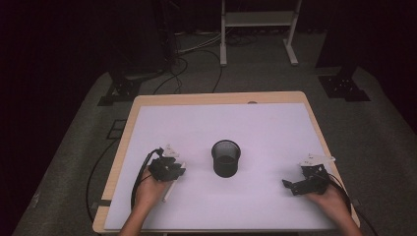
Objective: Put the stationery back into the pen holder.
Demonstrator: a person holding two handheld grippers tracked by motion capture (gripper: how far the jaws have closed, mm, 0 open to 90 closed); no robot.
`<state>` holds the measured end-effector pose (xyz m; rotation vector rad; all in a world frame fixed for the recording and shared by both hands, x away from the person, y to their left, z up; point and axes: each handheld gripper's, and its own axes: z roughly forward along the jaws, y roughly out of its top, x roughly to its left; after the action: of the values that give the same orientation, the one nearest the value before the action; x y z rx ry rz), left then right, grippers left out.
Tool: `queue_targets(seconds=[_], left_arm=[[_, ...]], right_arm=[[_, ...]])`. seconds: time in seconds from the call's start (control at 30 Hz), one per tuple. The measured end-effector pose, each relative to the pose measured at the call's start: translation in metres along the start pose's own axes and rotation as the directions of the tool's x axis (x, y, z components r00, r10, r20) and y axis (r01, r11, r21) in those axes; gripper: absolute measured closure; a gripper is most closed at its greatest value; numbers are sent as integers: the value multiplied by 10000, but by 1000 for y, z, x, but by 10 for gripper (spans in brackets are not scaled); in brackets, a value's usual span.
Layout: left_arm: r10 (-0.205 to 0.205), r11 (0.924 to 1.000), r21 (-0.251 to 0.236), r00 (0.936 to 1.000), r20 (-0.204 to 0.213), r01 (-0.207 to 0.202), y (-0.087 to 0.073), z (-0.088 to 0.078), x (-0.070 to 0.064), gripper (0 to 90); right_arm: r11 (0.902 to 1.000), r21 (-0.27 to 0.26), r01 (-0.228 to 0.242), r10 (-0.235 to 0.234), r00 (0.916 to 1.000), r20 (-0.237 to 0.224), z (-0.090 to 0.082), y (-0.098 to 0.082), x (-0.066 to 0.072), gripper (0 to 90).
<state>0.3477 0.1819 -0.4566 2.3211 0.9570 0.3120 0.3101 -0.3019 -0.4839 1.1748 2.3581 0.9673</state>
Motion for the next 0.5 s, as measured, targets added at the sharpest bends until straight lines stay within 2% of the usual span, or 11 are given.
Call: queue_targets(seconds=[0.13,0.17,0.4,0.47,0.5], left_arm=[[10,9999,140,9999,144,-12,0,-2,2,778],[6,9996,286,9996,265,-14,0,-3,3,779],[303,9957,866,9991,283,-327,5,-4,5,776],[315,9915,1253,9991,268,-346,10,-3,5,744],[315,9915,1253,9991,268,-346,10,-3,5,737]], right_arm=[[10000,3,-9,9,10000,-2,0,0,0,2],[10000,0,-8,8,10000,-2,0,0,0,2],[10000,-2,-7,7,10000,1,0,0,0,2],[10000,0,-7,7,10000,-1,0,0,0,2],[10000,-3,-9,9,10000,1,0,0,0,2]])
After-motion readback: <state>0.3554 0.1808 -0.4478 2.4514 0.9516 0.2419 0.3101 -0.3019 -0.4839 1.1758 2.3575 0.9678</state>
